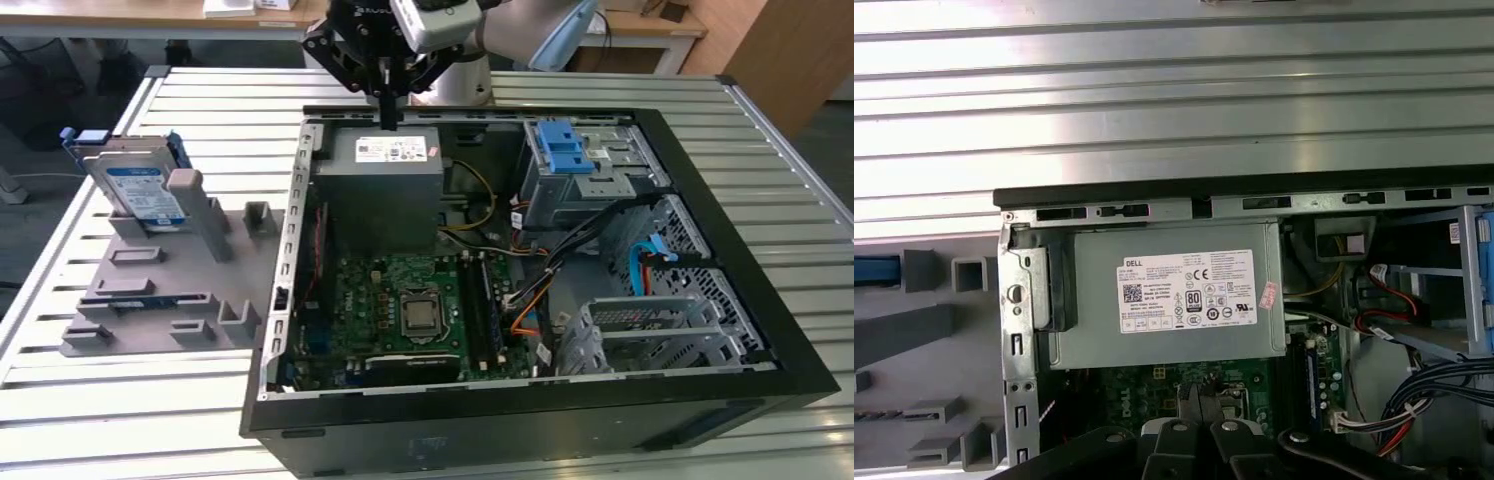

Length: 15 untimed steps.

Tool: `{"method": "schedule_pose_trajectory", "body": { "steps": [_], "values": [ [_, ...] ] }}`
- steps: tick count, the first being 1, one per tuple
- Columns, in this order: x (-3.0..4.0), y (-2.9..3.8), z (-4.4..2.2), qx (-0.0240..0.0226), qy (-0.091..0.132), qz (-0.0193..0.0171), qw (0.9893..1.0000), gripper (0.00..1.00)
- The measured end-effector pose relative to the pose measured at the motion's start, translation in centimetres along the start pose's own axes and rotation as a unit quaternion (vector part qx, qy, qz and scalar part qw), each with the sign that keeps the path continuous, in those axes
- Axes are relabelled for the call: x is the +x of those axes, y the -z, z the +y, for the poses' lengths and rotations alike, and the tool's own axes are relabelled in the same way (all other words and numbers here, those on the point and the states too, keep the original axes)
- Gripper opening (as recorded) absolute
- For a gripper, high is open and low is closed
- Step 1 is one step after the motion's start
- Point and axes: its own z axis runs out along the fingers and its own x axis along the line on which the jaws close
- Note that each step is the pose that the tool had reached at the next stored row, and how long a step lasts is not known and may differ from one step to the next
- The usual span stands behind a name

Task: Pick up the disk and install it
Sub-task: 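Reach for the disk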

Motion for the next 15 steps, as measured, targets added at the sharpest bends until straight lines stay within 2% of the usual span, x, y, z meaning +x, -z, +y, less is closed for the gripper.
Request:
{"method": "schedule_pose_trajectory", "body": {
  "steps": [5,15],
  "values": [
    [0.35,0.01,-0.02,0.0000,0.000,0.0000,1.0000,0.11],
    [0.58,0.01,-0.04,0.0000,0.000,0.0000,1.0000,0.11]
  ]
}}
